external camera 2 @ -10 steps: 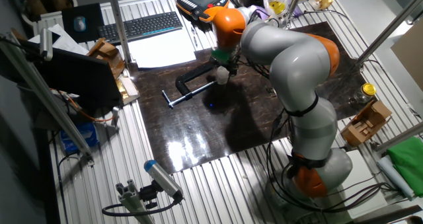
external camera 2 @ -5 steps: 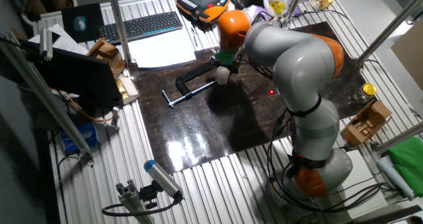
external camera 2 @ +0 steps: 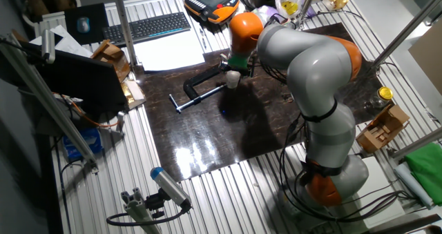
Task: Screw the lid onto the jar
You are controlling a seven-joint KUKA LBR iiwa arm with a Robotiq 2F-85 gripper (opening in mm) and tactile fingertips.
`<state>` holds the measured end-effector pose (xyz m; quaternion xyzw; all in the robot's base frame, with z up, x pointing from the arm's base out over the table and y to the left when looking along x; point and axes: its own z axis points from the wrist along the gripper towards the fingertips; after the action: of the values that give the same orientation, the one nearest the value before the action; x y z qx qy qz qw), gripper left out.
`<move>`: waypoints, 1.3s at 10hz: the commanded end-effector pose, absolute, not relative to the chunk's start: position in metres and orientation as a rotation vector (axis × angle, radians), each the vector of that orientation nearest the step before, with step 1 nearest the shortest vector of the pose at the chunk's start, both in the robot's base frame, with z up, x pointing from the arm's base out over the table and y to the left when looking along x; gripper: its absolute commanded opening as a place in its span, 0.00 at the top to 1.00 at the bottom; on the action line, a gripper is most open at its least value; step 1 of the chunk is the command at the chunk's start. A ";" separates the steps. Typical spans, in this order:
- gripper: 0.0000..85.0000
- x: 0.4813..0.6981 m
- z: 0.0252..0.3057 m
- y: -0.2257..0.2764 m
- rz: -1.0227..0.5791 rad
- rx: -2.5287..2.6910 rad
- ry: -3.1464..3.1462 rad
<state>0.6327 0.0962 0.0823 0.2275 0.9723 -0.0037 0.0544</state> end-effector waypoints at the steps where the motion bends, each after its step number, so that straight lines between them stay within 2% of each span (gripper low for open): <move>1: 0.00 0.633 0.082 0.096 0.042 -0.265 3.024; 13: 0.00 0.630 0.080 0.095 0.032 -0.252 3.027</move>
<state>0.6302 0.0947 0.0802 0.0024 0.9986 0.0059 0.0525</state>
